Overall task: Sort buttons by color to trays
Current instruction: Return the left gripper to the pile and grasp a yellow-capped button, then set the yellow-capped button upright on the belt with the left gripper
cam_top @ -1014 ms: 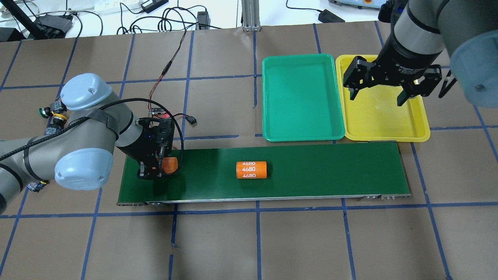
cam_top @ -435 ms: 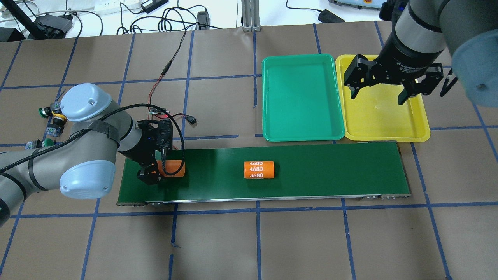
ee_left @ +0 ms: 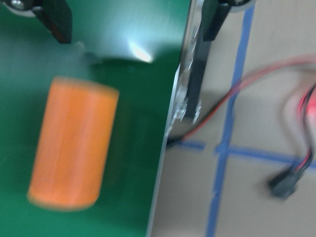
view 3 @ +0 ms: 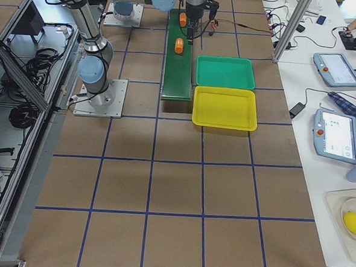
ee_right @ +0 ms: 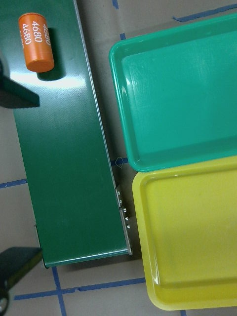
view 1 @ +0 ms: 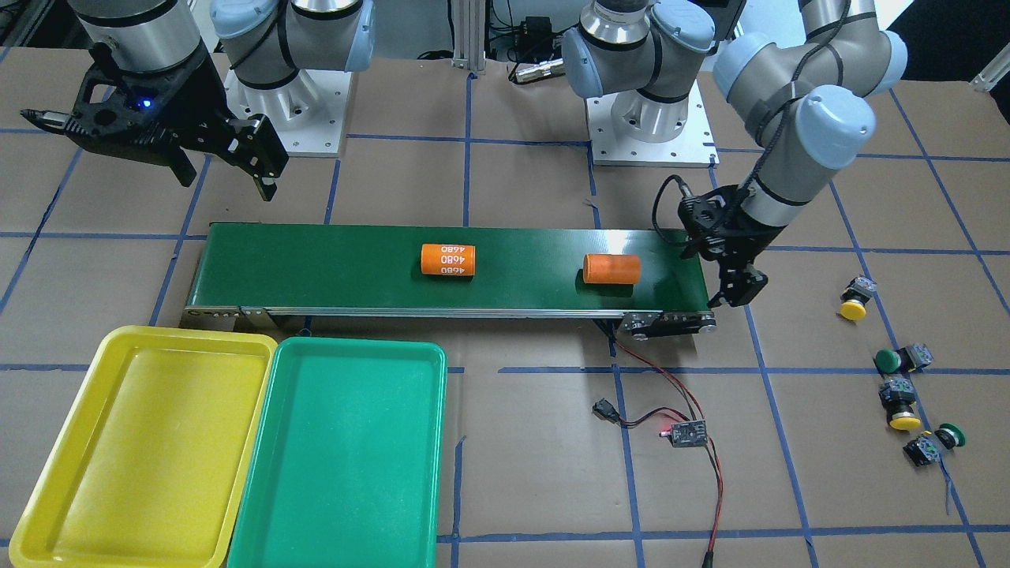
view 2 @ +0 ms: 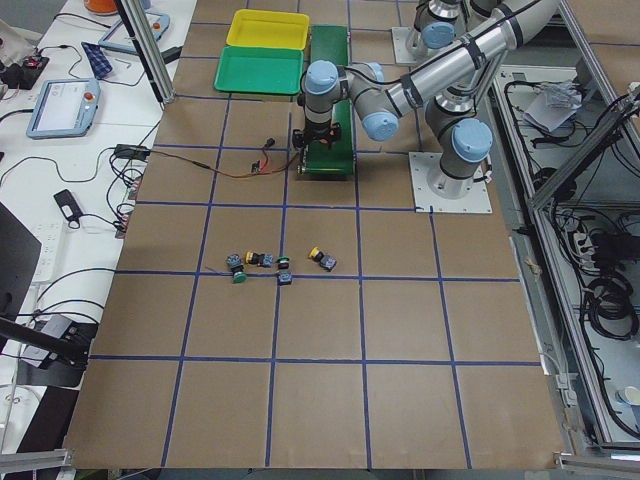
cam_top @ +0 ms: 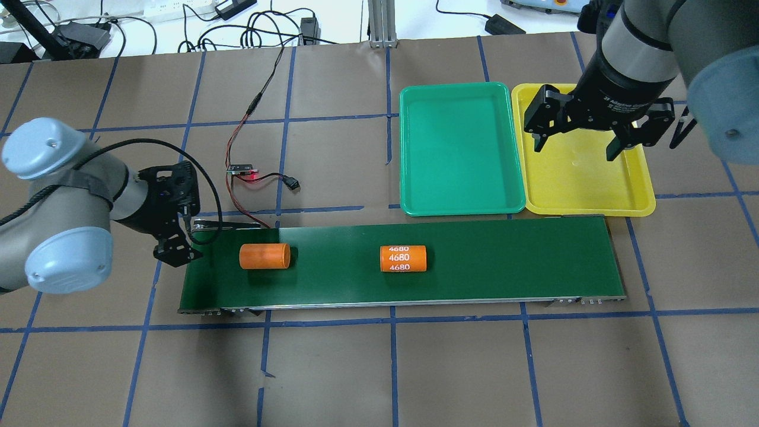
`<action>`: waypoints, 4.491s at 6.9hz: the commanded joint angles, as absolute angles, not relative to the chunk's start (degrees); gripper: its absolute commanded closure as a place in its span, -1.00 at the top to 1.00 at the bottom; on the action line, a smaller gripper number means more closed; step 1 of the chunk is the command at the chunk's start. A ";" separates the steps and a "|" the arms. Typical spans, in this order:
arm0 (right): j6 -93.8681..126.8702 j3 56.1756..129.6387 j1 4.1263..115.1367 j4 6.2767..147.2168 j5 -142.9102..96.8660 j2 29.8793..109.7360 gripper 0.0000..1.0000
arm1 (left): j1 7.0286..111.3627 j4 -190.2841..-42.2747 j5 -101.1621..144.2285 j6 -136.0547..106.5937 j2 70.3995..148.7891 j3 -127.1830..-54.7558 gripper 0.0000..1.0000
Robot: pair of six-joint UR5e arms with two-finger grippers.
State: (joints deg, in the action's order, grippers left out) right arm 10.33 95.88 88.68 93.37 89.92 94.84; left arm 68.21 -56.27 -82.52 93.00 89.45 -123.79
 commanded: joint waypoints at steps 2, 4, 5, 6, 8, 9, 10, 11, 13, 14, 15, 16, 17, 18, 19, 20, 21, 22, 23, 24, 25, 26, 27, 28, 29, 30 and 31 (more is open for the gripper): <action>10.37 95.89 88.77 93.51 89.74 94.66 1.00 | 47.62 -55.99 -80.77 93.17 91.65 -123.92 0.85; 10.46 95.89 88.77 95.78 89.74 94.75 1.00 | 41.42 -47.86 -81.12 93.08 95.43 -123.31 0.85; 10.37 95.89 88.68 95.45 89.91 94.75 1.00 | 38.26 -47.03 -81.21 92.64 97.80 -123.40 0.85; 10.37 95.89 88.77 95.88 89.48 94.57 1.00 | 36.06 -44.06 -80.95 92.64 101.13 -123.40 0.85; 10.46 95.89 88.77 95.71 89.74 94.83 1.00 | 35.77 -36.68 -82.43 93.43 107.46 -122.35 0.84; 10.37 95.89 88.68 95.63 89.82 94.83 1.00 | 35.77 -35.87 -84.36 93.78 108.27 -122.08 0.57; 10.37 95.89 88.77 95.71 89.82 94.75 1.00 | 35.77 -36.12 -84.55 93.87 108.19 -121.99 -0.25; 10.37 95.89 88.77 95.89 89.65 94.66 1.00 | 36.03 -36.38 -84.64 93.87 107.50 -122.34 -0.75; 10.46 95.89 88.77 95.54 89.91 94.92 1.00 | 36.38 -40.13 -84.99 97.79 106.27 -121.82 -1.00; 10.37 95.89 88.77 95.97 89.74 94.75 1.00 | 37.34 -44.08 -84.38 98.43 104.95 -120.42 -1.00; 10.37 95.89 88.77 95.89 89.74 94.75 1.00 | 42.66 -51.69 -84.55 98.44 102.51 -116.93 -1.00; 10.37 95.89 88.68 95.71 89.91 94.83 1.00 | 49.50 -61.69 -84.99 100.09 100.13 -111.85 -1.00; 10.37 95.89 88.77 95.54 90.00 94.83 1.00 | 54.96 -68.22 -84.64 102.37 98.11 -109.71 -1.00; 10.46 95.89 88.77 95.54 90.00 94.83 1.00 | 60.85 -69.60 -85.07 103.70 96.08 -110.12 -1.00; 10.37 95.89 88.68 95.45 90.00 94.83 1.00 | 67.96 -70.74 -88.04 104.06 94.32 -110.47 -1.00; 10.46 95.98 88.77 95.45 90.00 94.83 1.00 | 75.07 -70.75 -88.85 104.06 93.00 -111.09 -1.00; 10.46 95.98 88.77 95.54 90.00 94.83 1.00 | 80.89 -70.14 -88.42 103.98 92.47 -113.70 -1.00; 10.46 95.98 88.77 95.45 90.00 94.83 1.00 | 83.99 -69.18 -88.51 101.71 91.68 -116.69 -1.00; 10.37 95.98 88.77 95.36 90.00 94.75 1.00 | 84.63 -67.60 -88.33 99.86 90.80 -119.50 -1.00; 10.37 95.98 88.77 95.45 90.00 94.66 1.00 | 84.64 -65.50 -88.42 99.50 90.18 -121.18 -0.70; 10.37 95.98 88.77 95.62 89.65 94.66 1.00 | 84.55 -64.35 -88.42 99.49 90.26 -121.90 0.75; 10.46 95.98 88.77 95.62 89.04 94.66 1.00 | 84.38 -63.03 -88.59 99.41 90.35 -121.90 1.00; 10.37 95.98 88.77 95.45 89.82 94.66 1.00 | 83.50 -61.97 -88.59 100.45 90.26 -121.64 1.00; 10.46 96.06 88.77 95.36 89.91 94.57 1.00 | 81.76 -60.92 -88.68 99.68 90.18 -121.55 1.00; 10.46 96.06 88.77 95.01 89.91 94.66 1.00 | 77.39 -58.99 -88.94 99.49 90.00 -120.77 1.00; 10.46 96.06 88.77 95.18 89.91 94.66 1.00 | 72.47 -57.58 -88.34 99.58 90.52 -120.41 1.00; 10.46 96.06 88.77 95.10 89.91 94.57 1.00 | 67.38 -56.18 -87.55 100.19 93.22 -116.76 1.00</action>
State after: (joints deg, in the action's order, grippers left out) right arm 10.46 96.06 88.77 95.15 89.90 94.63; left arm 73.17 -57.90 -88.30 99.74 91.08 -119.66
